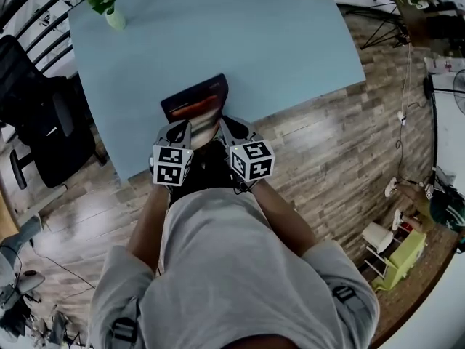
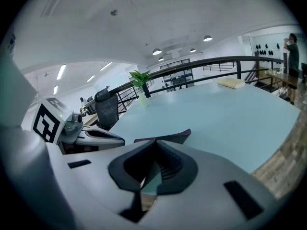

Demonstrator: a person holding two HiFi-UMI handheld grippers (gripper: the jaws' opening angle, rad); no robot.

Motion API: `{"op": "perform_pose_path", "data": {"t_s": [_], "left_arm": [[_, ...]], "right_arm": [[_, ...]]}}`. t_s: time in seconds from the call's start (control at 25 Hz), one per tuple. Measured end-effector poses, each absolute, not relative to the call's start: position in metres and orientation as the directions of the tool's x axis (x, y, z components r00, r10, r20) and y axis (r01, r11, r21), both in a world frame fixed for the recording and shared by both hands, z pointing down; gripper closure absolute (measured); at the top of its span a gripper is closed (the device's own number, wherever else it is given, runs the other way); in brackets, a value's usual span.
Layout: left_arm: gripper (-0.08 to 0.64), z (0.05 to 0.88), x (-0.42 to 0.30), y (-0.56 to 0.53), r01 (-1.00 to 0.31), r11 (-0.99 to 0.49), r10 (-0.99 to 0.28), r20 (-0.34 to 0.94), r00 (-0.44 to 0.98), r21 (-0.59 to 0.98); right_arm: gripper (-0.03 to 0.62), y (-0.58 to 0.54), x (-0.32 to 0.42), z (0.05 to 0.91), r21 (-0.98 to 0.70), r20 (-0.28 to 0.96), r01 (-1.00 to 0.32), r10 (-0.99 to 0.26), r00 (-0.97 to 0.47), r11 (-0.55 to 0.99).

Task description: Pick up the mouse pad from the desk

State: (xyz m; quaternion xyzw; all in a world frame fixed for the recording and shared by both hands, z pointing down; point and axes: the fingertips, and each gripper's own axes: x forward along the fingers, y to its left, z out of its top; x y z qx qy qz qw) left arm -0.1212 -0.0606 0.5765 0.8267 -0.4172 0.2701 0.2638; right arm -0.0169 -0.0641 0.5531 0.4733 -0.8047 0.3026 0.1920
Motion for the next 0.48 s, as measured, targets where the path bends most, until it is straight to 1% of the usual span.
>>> {"op": "perform_pose_path", "data": {"t_s": [0.48], "left_arm": [[0.548,0.562,-0.147,-0.064,-0.876,-0.434,-0.610,0.646,0.458,0.211]], "right_arm": [[0.577,-0.088,-0.057,0.537,-0.312,0.563,-0.821,-0.603,-0.565,0.478]]}}
